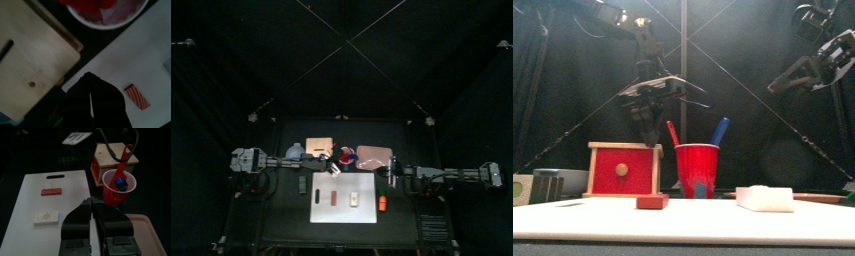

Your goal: Put salmon on rice

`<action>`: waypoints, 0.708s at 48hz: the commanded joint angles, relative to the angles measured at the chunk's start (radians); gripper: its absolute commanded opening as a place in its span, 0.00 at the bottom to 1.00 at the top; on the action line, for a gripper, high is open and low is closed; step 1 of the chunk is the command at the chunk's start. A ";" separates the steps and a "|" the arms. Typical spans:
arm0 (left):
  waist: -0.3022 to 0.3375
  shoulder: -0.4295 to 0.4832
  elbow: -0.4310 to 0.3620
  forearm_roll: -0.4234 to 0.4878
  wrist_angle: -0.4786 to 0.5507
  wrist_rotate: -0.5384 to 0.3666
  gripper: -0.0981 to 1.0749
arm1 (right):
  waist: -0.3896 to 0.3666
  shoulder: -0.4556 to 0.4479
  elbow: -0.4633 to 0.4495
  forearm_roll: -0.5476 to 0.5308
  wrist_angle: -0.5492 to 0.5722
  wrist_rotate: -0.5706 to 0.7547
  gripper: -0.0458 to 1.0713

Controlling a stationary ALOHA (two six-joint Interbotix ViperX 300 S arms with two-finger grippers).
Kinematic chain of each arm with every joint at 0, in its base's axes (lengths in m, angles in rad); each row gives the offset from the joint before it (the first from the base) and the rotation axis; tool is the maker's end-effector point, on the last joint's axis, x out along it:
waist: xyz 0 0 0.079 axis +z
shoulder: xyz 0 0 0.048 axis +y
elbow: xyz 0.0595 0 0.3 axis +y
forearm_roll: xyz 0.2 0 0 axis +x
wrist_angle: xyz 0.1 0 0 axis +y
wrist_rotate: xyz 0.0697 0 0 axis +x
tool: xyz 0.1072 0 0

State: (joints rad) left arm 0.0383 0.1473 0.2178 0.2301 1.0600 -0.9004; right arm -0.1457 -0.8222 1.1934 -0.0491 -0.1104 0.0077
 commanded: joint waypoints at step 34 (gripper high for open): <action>-0.219 0.080 0.000 -0.095 -0.104 -0.699 0.96 | -0.132 0.003 -0.009 0.025 0.077 0.003 0.06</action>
State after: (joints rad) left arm -0.1718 0.2209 0.2393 0.1304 0.9603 -1.5677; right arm -0.2700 -0.8237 1.1934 -0.0276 -0.0307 0.0092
